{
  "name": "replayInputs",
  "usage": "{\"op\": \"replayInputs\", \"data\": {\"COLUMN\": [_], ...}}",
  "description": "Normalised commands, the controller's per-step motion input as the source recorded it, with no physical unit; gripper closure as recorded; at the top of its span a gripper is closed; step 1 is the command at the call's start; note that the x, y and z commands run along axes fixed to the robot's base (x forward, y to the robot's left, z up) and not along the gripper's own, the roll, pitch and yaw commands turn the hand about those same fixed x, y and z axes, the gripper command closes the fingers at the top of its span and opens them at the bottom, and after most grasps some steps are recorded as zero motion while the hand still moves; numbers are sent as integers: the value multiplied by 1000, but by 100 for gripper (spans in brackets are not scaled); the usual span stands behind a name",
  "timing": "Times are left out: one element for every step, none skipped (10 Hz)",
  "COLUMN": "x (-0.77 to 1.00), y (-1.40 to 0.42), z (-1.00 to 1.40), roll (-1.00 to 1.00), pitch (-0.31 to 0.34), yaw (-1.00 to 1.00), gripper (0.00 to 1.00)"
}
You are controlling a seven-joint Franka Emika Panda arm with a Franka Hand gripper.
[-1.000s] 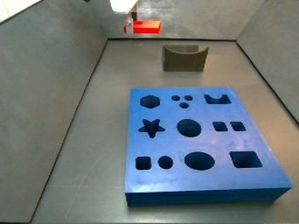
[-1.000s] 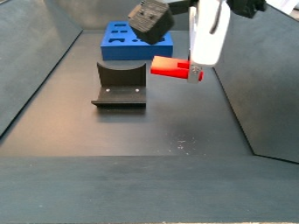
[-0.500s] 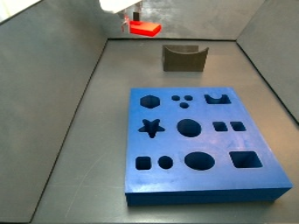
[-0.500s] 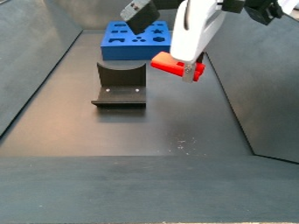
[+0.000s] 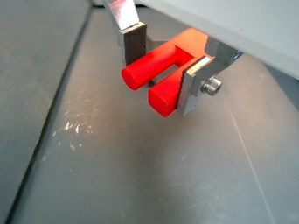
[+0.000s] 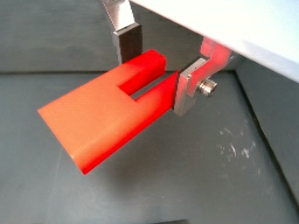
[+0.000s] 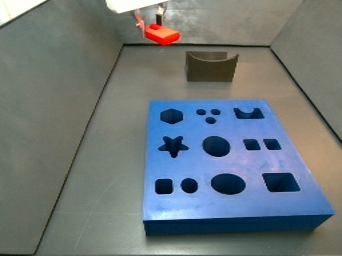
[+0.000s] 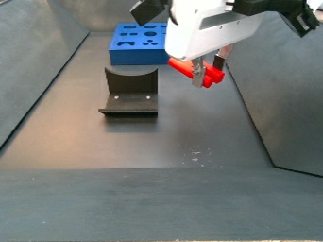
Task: Pick up the square-circle object. Move up. Rotate the square-circle object. Place the square-circle object on the fixture. Regrasp the square-circle object. Move to above the board. Insert the square-circle object.
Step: Rotate the square-circle object.
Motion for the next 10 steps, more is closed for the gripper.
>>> {"op": "replayInputs", "data": {"x": [-12, -12, -12, -12, -12, -12, -12, -13, -13, -13], "y": [15, 15, 16, 16, 16, 16, 16, 16, 16, 16], "z": [13, 13, 13, 13, 13, 12, 12, 12, 12, 11], "roll": [2, 2, 2, 2, 2, 3, 3, 4, 4, 4], "pitch": [-6, -7, -8, -9, -10, -12, -14, -17, -17, -16], "yaw": [-1000, -1000, -1000, -1000, -1000, -1000, -1000, -969, -652, -443], "gripper": [100, 100, 100, 100, 100, 100, 100, 100, 100, 100]}}
